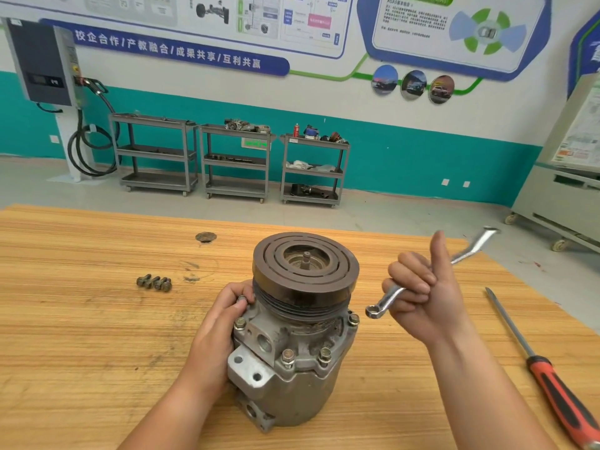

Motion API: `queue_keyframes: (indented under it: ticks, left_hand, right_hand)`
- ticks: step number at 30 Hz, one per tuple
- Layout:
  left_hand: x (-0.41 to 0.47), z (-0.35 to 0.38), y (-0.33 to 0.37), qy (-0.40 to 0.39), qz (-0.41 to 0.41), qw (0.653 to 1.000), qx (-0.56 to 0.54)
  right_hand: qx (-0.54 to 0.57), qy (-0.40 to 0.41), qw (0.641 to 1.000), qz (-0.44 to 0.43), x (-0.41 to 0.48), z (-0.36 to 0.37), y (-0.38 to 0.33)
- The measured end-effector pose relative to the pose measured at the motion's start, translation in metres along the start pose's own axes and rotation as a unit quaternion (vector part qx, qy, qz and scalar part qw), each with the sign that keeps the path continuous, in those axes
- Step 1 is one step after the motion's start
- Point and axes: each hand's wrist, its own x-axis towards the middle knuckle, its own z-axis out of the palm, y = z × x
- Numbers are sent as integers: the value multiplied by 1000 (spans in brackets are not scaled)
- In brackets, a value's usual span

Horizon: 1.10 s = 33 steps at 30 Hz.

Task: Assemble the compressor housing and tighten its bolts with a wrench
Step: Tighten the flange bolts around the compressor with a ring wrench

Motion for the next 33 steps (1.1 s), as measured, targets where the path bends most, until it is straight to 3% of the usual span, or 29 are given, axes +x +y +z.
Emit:
queue_keyframes:
  ticks: [6, 9, 15, 23, 29, 33]
  left_hand:
    - [0, -1, 0, -2, 10, 1000, 18]
    - [0, -2, -2, -1, 13, 999, 32]
    - [0, 0, 1, 2, 10, 999, 44]
    - [-2, -3, -1, 3, -4, 999, 52]
    - [-2, -1, 2, -9, 9, 999, 50]
    - [-2, 0, 2, -4, 9, 999, 43]
  right_hand:
    - [50, -118, 983, 134, 32, -15, 20]
    - [142, -170, 956, 194, 39, -21, 28]
    - [224, -185, 921, 260, 40, -26, 31]
    - [127, -185, 939, 260, 50, -20, 21]
    - [182, -189, 931, 254, 44, -31, 28]
    - [78, -85, 979, 168, 25, -22, 19]
